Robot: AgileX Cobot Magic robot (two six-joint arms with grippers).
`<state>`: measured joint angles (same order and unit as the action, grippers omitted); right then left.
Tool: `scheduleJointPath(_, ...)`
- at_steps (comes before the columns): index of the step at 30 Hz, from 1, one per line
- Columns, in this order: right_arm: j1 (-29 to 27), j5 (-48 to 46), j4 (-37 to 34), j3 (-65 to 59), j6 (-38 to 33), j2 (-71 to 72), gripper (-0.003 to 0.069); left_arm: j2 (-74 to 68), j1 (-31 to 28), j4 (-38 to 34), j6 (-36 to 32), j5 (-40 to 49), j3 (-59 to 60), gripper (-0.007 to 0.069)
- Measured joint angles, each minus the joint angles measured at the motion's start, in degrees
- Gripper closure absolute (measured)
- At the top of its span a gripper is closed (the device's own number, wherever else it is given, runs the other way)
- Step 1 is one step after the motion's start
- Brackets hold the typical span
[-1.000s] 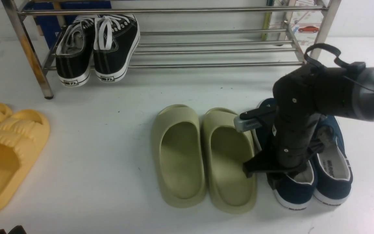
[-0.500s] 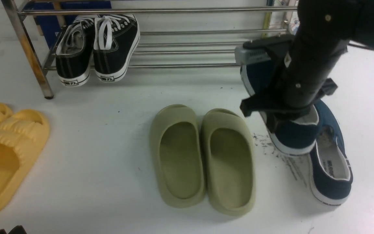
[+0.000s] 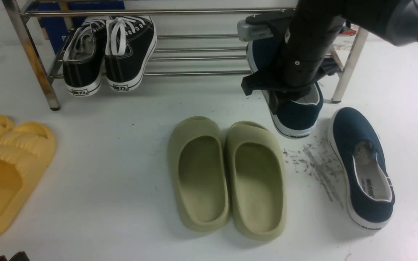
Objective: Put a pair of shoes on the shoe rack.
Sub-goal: Use the right arm to put a shoe into the shoe rack
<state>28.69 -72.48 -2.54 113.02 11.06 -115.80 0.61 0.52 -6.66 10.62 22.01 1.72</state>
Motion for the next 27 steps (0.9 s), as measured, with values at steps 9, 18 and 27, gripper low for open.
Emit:
scheduleJointPath(9, -3.45, -0.14, -1.43, 4.02, -2.59, -5.29, 0.0615, 0.00, 0.00, 0.00, 0.00, 0.00, 0.00, 0.0386)
scheduleJointPath(18, -3.49, -0.14, -1.67, 10.81, -3.65, -10.47, 0.0615, 0.00, 0.00, 0.00, 0.00, 0.00, 0.00, 0.0386)
scheduleJointPath(27, -3.49, -0.14, -1.74, 20.40, -3.70, -17.62, 0.0613, 0.00, 0.00, 0.00, 0.00, 0.00, 0.00, 0.0386)
